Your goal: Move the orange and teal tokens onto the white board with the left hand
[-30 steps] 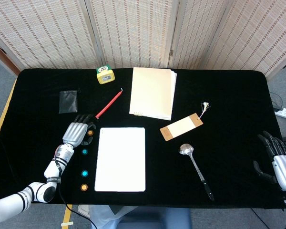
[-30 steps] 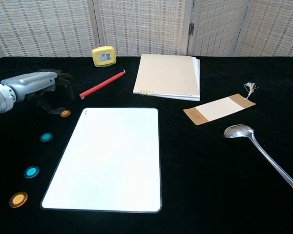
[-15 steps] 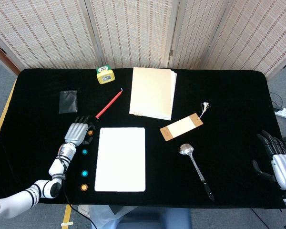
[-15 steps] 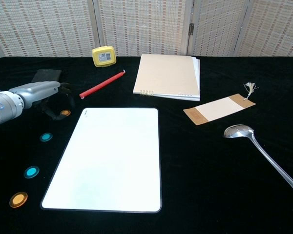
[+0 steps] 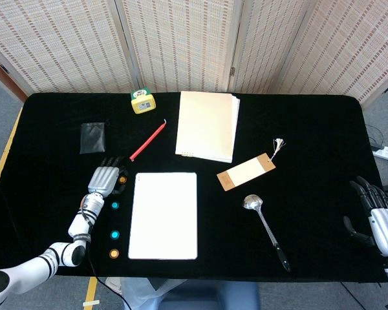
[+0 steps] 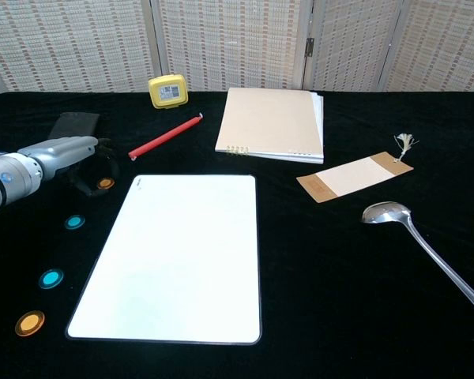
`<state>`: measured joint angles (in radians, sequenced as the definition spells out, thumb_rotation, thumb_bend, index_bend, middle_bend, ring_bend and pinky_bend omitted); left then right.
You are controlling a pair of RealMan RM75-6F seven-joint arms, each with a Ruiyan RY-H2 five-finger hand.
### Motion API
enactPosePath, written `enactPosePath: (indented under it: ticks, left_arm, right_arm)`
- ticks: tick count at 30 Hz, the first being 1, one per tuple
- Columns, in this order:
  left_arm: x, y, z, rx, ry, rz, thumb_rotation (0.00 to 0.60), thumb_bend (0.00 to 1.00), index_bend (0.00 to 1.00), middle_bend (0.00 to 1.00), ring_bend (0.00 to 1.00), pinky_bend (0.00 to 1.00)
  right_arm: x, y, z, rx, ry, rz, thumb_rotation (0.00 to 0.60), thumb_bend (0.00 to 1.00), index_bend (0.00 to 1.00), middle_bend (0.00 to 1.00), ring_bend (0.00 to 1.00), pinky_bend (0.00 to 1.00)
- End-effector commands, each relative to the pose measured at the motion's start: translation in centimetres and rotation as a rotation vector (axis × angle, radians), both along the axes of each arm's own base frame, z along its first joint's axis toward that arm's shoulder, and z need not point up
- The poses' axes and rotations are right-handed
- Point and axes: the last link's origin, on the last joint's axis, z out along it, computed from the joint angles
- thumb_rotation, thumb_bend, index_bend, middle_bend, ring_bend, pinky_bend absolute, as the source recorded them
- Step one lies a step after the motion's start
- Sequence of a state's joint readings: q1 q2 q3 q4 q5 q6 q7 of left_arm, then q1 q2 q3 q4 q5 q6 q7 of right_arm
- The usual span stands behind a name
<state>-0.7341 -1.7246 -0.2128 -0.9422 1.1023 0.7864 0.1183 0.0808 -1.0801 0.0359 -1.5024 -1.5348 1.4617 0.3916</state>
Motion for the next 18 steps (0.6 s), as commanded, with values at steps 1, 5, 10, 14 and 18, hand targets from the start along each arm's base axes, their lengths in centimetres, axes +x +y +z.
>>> enactPosePath:
  ticks: [1, 5, 10, 14, 18]
  left_arm:
    - [-0.12, 0.12, -0.04, 0.002, 0.002, 0.003, 0.600, 0.44, 0.43, 0.10, 0.02, 0.00]
    - [-0.44, 0.23, 0.00, 0.003, 0.007, 0.009, 0.600, 0.45, 0.43, 0.10, 0.02, 0.00]
    - [-0.74, 0.24, -0.21, -0.001, 0.014, 0.017, 0.600, 0.45, 0.45, 0.10, 0.02, 0.00]
    - [-0.79, 0.33, -0.25, 0.013, 0.012, 0.015, 0.600, 0.45, 0.48, 0.11, 0.04, 0.00]
    - [-0.81, 0.36, -0.16, 0.028, 0.000, 0.009, 0.600, 0.45, 0.53, 0.14, 0.06, 0.00]
  right_arm:
    - [0.01, 0.01, 0.04, -0.003, 0.001, 0.000, 0.600, 0.48, 0.00, 0.00, 0.00, 0.00]
    - [0.01, 0.03, 0.14, -0.006, 0.002, -0.004, 0.600, 0.48, 0.00, 0.00, 0.00, 0.00]
    - [0.03, 0.07, 0.10, -0.005, 0.001, -0.006, 0.600, 0.48, 0.00, 0.00, 0.00, 0.00]
    - [0.07, 0.13, 0.10, -0.006, 0.000, -0.004, 0.600, 0.48, 0.00, 0.00, 0.00, 0.00]
    - [0.04, 0.23, 0.15, -0.010, -0.002, -0.005, 0.600, 0.48, 0.00, 0.00, 0.00, 0.00]
